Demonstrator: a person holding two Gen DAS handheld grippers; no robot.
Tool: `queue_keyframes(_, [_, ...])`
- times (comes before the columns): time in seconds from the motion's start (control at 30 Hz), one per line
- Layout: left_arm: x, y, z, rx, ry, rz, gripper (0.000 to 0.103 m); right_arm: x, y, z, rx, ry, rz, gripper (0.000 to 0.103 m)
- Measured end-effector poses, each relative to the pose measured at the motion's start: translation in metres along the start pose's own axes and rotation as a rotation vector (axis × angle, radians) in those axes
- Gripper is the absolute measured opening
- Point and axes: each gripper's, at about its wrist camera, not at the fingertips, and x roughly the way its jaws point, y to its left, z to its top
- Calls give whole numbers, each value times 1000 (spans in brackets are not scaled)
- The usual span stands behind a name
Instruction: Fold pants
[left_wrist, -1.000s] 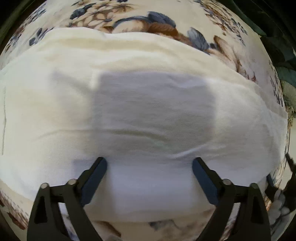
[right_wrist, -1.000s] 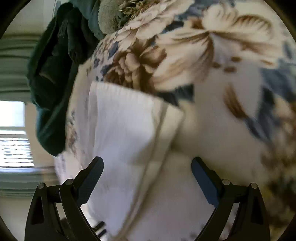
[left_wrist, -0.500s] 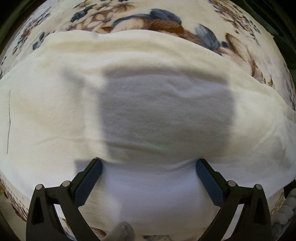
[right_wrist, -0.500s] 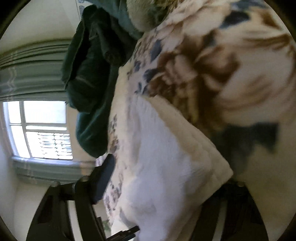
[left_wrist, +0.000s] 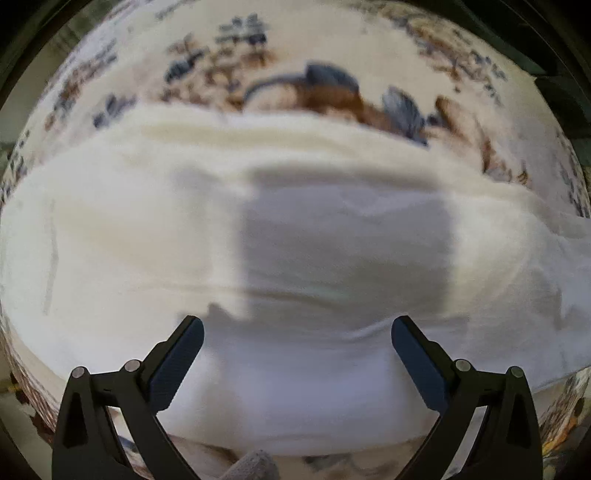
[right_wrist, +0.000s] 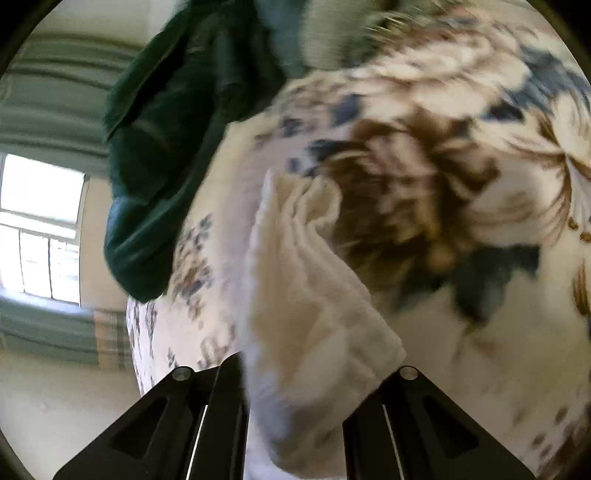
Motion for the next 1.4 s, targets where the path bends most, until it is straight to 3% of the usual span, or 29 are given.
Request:
queue_keyframes(0.2, [-43,33,6,14,-109,15,103,-11,87,-50,-116,30,42,7])
queue_keyframes(0.4, [-63,119,-4,-91,-107,-31,103,10,165,-130,-231,102,73,7])
queue_keyframes(0.7, [-65,258,-26,-260,-115,-1,103,102,233,-277,-401,273,39,7])
queue_keyframes(0.87, [-53,310,-37,-346,-90,19,103,161,250,-350,-524,380,-69,8])
queue_keyframes(0.9, [-51,316,-39,-357,-87,16,103,174,254,-365,-552,400,-114,9])
queue_keyframes(0.93, [-49,322,-40,-373,-83,13,103,178,258,-374,-566,415,-137,17])
queue_keyframes(0.97, [-48,329,-41,-391,-82,6,103,185,260,-384,-573,459,-147,35])
queue_keyframes(1.0, [-49,331,-41,-400,-83,1,103,190,267,-395,-576,531,-123,45])
queue_keyframes(1.03, [-49,335,-41,-412,-84,-7,103,189,272,-401,-572,585,-76,64])
queue_keyframes(1.07, [-50,337,-41,-419,-86,-13,103,189,274,-402,-563,615,-41,74])
queue_keyframes(1.13, [-53,337,-38,-430,-89,-33,103,170,277,-395,-545,619,-4,75])
queue_keyframes(1.17, [-54,335,-35,-433,-91,-53,103,163,276,-389,-538,606,-8,81])
queue_keyframes(1.27, [-55,319,-25,-425,-103,-128,103,135,259,-348,-514,521,-88,87])
queue_keyframes(1.4, [-40,276,-2,-346,-53,-191,103,110,233,-305,-539,417,-282,91])
